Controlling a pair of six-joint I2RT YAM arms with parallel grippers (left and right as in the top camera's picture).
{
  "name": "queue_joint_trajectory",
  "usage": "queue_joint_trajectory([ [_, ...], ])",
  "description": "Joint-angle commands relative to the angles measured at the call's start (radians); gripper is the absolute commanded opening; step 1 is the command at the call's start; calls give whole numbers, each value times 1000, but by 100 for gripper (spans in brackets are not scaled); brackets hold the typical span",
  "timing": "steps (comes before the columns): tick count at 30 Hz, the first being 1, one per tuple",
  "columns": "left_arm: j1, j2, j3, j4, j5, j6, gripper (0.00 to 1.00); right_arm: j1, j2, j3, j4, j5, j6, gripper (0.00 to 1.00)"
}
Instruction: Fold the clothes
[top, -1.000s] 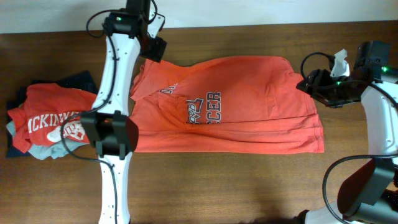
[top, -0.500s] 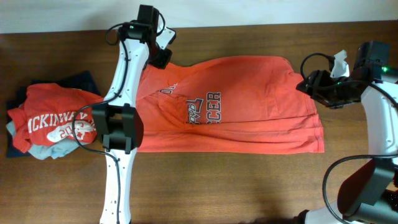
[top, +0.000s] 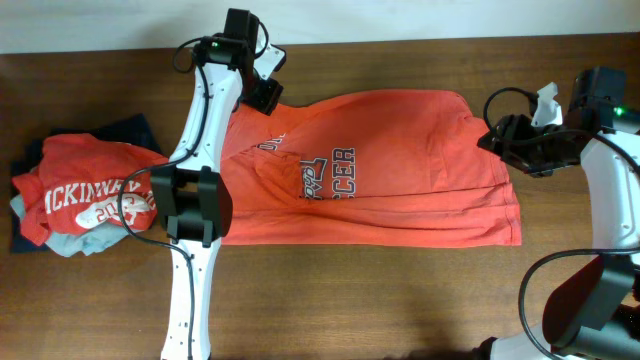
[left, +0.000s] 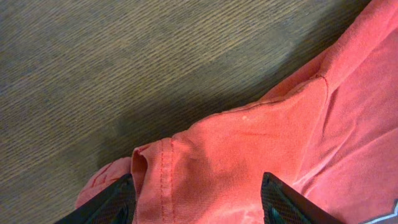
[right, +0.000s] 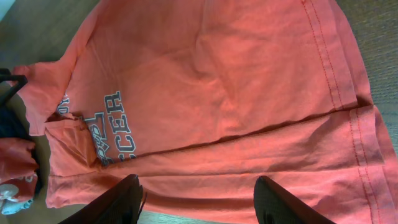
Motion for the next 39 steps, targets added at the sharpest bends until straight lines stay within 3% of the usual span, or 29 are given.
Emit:
queue_joint_trajectory([
  [1,13,19,10,2,4,5,61,6,-15,18,-1,9,-11,63],
  [4,12,47,9,-27,5,1,48,6,-15,18,-1,10,-12,63],
  [7,10,73,9,-55,14,-3,14,5,-15,18,-1,14,-11,63],
  [10,9,66,15,-64,16,-8,5,5,-15,18,-1,14,-11,63],
  [14,3,31,79,-125,27,-26,1,5,-15,18,-1,13,-11,63],
  [24,-59,-107,191,-368,91,-29,1,6,-15,18,33,13,-11,64],
  [25,-63,-107,190,-357,56,-29,4,6,-15,18,41,12,-11,64],
  [27,-62,-104,181,-311,-21,-29,30,6,-15,18,45,11,-11,64],
  [29,-55,-98,168,-260,-82,-29,40,6,-15,18,40,12,-11,64],
  [39,3,75,156,-193,-72,-53,43,6,-15,18,28,13,-11,64],
])
